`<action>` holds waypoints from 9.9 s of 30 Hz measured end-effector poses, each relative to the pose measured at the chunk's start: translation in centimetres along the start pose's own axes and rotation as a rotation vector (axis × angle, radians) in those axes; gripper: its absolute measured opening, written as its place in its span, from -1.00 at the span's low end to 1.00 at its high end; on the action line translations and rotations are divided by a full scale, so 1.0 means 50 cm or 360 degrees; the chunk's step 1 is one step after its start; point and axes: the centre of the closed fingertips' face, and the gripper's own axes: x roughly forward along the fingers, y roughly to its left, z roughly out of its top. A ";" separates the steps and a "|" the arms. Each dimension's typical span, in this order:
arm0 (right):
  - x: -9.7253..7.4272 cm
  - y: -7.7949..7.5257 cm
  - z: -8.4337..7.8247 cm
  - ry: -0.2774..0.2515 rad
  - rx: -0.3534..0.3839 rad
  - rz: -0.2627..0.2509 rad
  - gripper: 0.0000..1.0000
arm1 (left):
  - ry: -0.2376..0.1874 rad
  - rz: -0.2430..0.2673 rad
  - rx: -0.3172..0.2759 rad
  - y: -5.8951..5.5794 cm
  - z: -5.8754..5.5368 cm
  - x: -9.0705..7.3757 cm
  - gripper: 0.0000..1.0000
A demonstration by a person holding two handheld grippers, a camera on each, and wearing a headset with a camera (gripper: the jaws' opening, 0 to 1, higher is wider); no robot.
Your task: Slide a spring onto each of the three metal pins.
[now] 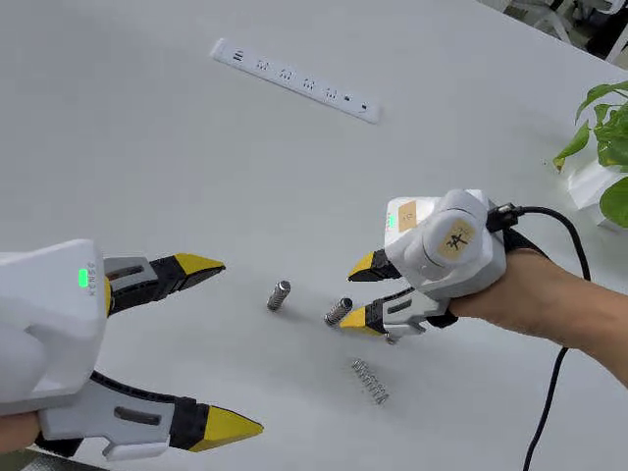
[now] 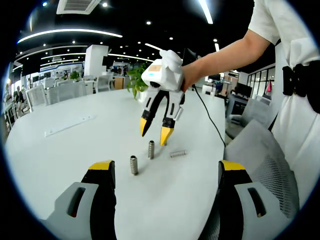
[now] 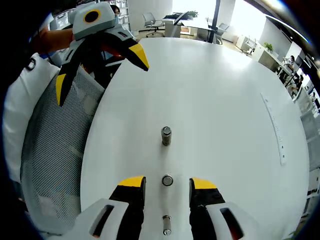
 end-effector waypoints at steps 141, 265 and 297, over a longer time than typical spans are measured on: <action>-0.165 0.186 -0.225 -0.0795 0.0761 -0.0362 0.57 | 0.1017 -0.0342 0.0502 -0.097 -0.169 0.318 -0.83; -0.356 0.091 0.142 -0.1996 0.1385 -0.0037 -0.68 | -0.0305 -0.0055 -0.0113 -0.071 0.266 0.083 -0.86; -0.364 0.103 0.164 -0.1804 0.1124 -0.0091 -0.88 | -0.0278 -0.0108 -0.0130 -0.085 0.249 0.092 -0.86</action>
